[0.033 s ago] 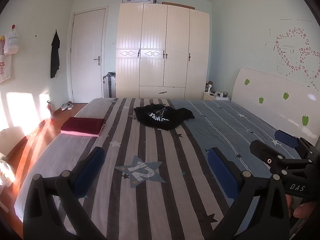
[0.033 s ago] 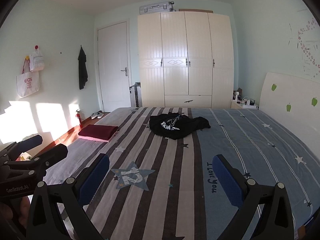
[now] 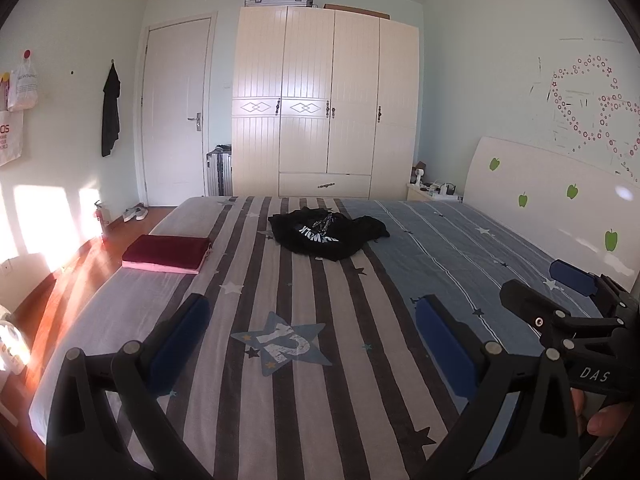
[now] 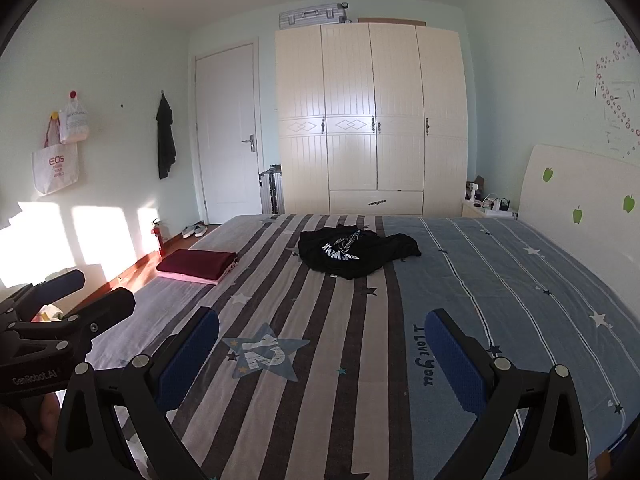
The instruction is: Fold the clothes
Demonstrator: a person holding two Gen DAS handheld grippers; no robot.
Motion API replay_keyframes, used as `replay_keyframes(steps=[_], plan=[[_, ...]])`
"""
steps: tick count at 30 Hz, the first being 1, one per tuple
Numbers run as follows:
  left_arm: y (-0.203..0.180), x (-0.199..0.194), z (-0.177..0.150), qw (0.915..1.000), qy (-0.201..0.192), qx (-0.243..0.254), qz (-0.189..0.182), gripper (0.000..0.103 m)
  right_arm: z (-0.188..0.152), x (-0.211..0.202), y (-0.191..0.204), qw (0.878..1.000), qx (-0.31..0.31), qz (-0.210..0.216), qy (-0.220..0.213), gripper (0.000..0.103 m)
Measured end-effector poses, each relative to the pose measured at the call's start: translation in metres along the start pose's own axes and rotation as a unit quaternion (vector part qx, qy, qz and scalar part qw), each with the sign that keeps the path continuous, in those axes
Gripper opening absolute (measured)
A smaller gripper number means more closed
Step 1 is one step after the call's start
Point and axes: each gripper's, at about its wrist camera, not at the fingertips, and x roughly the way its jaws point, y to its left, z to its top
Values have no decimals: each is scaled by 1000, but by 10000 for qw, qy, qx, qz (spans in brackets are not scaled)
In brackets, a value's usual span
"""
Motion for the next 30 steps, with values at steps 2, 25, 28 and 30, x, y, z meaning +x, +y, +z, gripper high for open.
replay_keyframes(steps=[2,25,28,30], plan=[[0,-2,-1,10000,-49,18,-8,102,1,-1,0,10000,12,14,49,102],[7,-2,2,10000,-75,35,-1,102,1,1,3,10000,-47,26,-28,102],[6,-2,3,10000,-66,38,-4,102,0,1,3,10000,-48,27,-36,102],[5,-2,3,10000,-61,38,0,102,0,1,3,10000,-49,28,-41,102]])
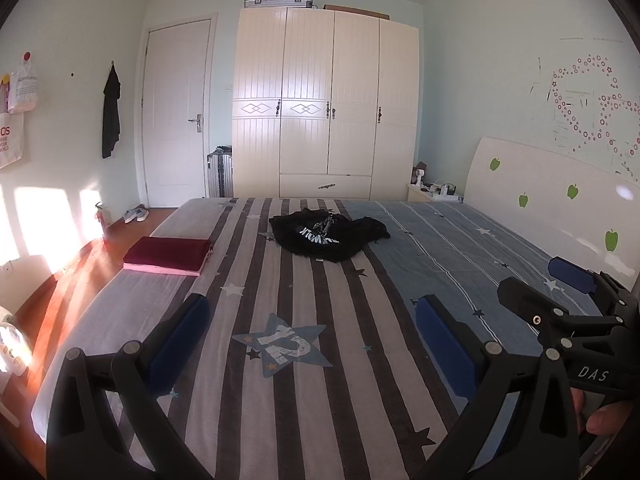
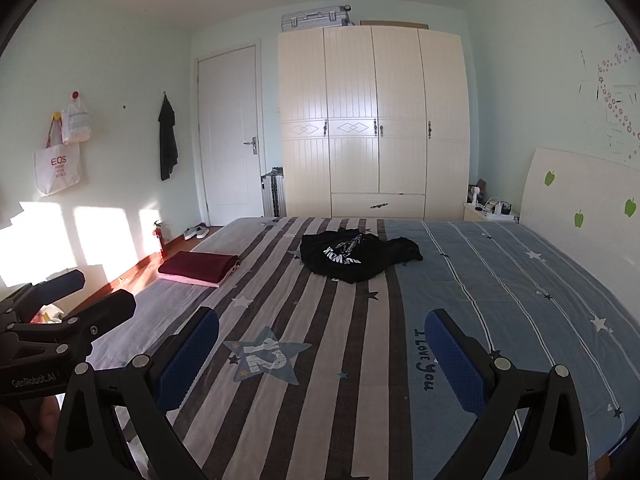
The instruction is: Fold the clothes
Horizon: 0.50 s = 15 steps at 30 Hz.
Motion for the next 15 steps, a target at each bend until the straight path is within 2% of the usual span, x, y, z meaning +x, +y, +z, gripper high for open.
replay_keyframes(steps=[15], plan=[[-2,0,3,10000,-2,-17,31,102,0,0,0,10000,12,7,-10,102]])
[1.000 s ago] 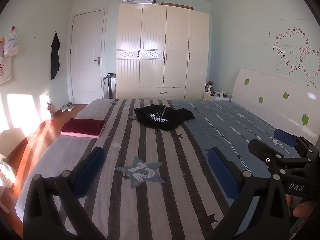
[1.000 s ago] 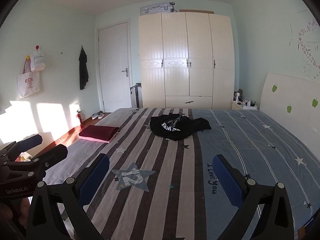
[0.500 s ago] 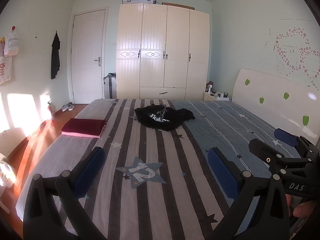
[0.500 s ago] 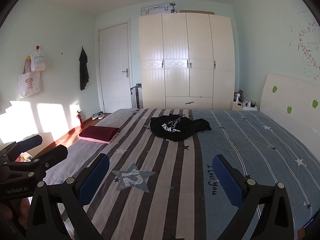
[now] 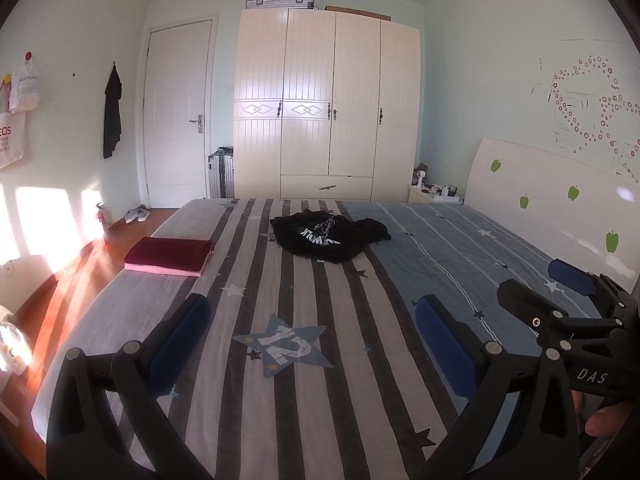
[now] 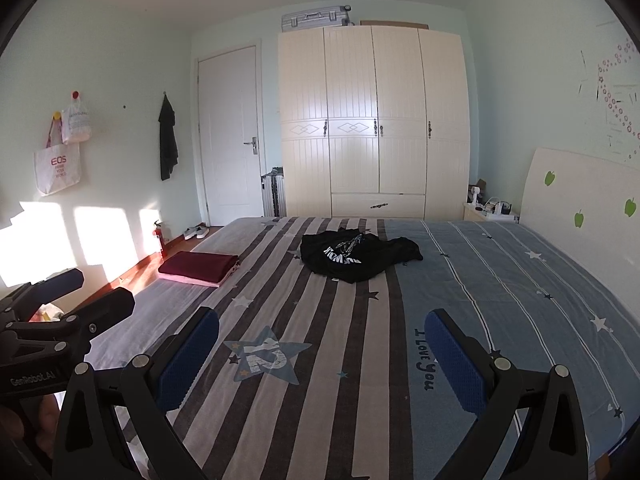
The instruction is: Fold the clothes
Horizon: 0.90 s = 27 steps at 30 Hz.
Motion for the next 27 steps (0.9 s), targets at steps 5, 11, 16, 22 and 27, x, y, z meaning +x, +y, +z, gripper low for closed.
replay_keyframes(steps=[5,11,16,22,27], plan=[[-1,-1,-1,10000,-5,7,12,102,2,-1,-1,10000,8,4,-6,102],[-2,0,0,10000,-9,11,6,102,1,-2,-3,10000,30,9,-15,102],[-4,-1,-1,10000,-24,9,11,102,1,-2,-4,10000,45,4,-20,102],[-4,-2,-1,10000,-26,4,14,102,1,-1,-3,10000,49,14,-20,102],[-4,-1,0,10000,-23,18,27,102,2,0,-3,10000,61,26,-26,102]])
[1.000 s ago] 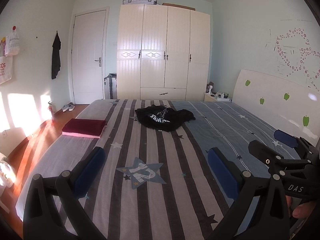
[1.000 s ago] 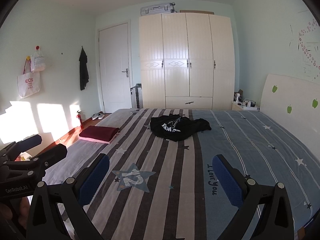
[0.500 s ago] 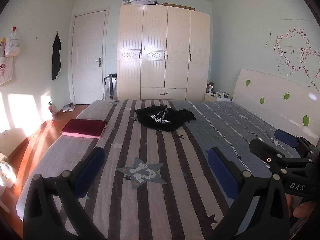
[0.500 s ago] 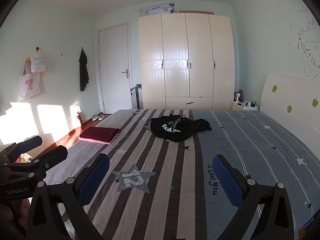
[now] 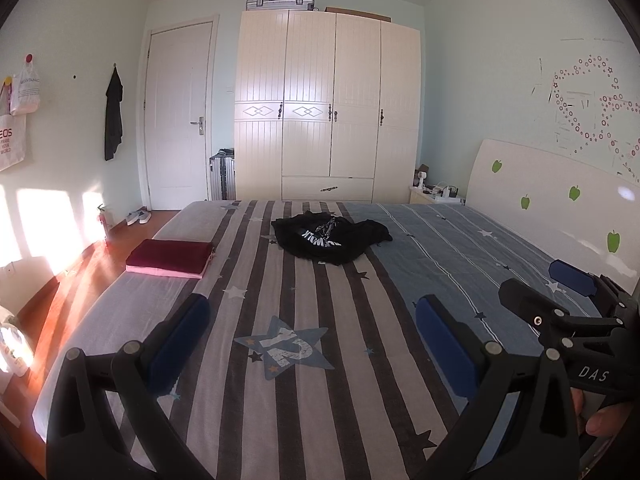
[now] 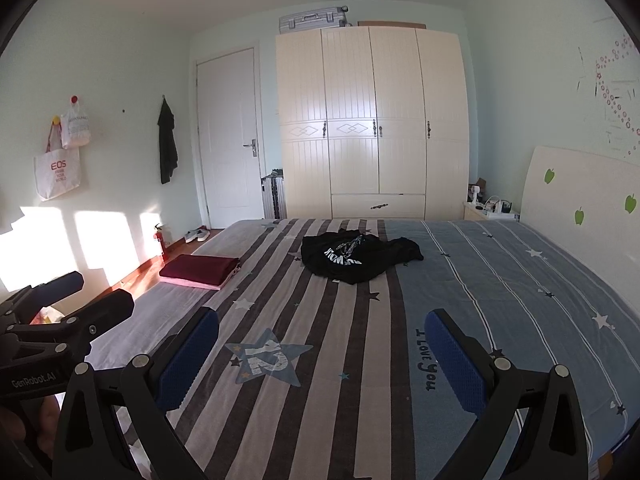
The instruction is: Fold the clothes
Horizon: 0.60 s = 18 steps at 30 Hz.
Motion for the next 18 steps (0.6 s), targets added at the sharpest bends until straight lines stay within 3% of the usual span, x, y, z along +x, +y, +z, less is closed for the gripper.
replay_keyframes(steps=[8,11,18], plan=[[2,6,-1,10000,32,-19,-18,102,1,4,-2,10000,9,0,2,102],[6,12,-4,9998,51,-41,-183,102,-1,9,-3,10000,11,4,29,102],[20,49,-28,9996,126,-57,-229,102,-25,47,-11,9995,26,-35,320,102]])
